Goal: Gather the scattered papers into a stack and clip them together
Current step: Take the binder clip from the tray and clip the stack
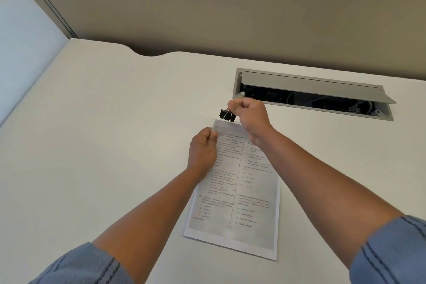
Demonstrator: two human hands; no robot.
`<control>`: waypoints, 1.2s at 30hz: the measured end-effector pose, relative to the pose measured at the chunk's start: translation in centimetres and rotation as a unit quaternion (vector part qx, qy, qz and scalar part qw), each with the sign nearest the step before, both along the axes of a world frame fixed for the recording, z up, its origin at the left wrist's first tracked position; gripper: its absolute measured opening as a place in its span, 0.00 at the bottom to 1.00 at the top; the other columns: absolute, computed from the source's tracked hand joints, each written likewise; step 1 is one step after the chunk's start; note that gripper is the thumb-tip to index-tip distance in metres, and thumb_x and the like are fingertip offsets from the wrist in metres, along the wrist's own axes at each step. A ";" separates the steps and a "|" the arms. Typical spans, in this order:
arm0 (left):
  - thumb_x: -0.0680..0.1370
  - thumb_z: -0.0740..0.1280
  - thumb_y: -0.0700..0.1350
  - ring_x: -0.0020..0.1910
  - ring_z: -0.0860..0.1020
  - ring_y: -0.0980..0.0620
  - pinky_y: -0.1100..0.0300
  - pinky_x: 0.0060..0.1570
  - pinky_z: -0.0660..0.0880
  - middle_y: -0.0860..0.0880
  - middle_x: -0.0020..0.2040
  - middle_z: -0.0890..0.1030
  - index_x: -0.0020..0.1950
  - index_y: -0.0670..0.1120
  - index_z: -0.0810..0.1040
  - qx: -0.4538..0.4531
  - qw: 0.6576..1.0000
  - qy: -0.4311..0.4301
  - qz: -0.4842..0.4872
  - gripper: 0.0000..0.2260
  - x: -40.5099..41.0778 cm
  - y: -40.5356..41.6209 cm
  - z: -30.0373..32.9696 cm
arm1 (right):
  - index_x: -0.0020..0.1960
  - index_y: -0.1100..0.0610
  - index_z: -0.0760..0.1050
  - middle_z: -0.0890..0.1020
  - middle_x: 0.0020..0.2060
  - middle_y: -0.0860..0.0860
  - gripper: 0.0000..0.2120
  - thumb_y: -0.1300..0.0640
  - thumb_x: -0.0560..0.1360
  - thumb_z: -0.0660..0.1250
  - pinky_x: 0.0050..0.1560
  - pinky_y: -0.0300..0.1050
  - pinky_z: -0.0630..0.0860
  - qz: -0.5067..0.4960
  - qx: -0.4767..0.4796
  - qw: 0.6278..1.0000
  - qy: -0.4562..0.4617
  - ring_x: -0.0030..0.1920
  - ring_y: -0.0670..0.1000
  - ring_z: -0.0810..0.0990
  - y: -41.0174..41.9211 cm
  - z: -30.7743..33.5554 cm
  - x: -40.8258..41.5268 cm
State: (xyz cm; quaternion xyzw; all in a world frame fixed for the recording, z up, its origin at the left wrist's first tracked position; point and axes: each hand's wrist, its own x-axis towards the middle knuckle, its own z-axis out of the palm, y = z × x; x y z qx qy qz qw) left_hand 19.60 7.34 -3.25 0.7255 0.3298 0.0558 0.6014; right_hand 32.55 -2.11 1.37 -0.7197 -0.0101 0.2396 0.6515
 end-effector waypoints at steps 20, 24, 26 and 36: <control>0.82 0.61 0.54 0.46 0.84 0.38 0.36 0.46 0.82 0.44 0.45 0.86 0.48 0.48 0.79 -0.010 1.000 -0.007 0.001 0.13 0.3 0.2 -0.7 | 0.47 0.57 0.84 0.87 0.44 0.49 0.03 0.58 0.76 0.76 0.51 0.39 0.76 0.056 -0.047 0.997 0.009 0.48 0.45 0.83 0.3 0.0 -0.4; 0.83 0.61 0.51 0.46 0.84 0.39 0.37 0.47 0.82 0.45 0.45 0.85 0.48 0.48 0.80 -0.010 1.000 -0.010 -0.002 0.12 0.3 0.2 -0.7 | 0.42 0.52 0.85 0.88 0.43 0.46 0.04 0.54 0.74 0.78 0.58 0.46 0.76 0.066 -0.069 0.995 0.022 0.50 0.45 0.84 0.6 -0.3 -0.6; 0.83 0.61 0.51 0.46 0.84 0.39 0.37 0.47 0.82 0.45 0.45 0.86 0.48 0.49 0.80 -0.009 1.000 -0.012 0.000 0.12 0.3 0.1 -0.7 | 0.40 0.48 0.86 0.88 0.42 0.43 0.05 0.48 0.71 0.79 0.67 0.55 0.73 0.069 -0.092 0.993 0.018 0.53 0.46 0.84 0.7 -0.4 -0.7; 0.82 0.61 0.54 0.46 0.84 0.38 0.36 0.46 0.81 0.45 0.44 0.85 0.48 0.50 0.80 -0.005 1.000 -0.005 0.002 0.12 0.3 0.1 -0.5 | 0.41 0.47 0.86 0.88 0.43 0.42 0.07 0.45 0.70 0.79 0.68 0.60 0.74 0.071 -0.098 0.992 0.036 0.54 0.48 0.84 0.7 -0.3 -0.8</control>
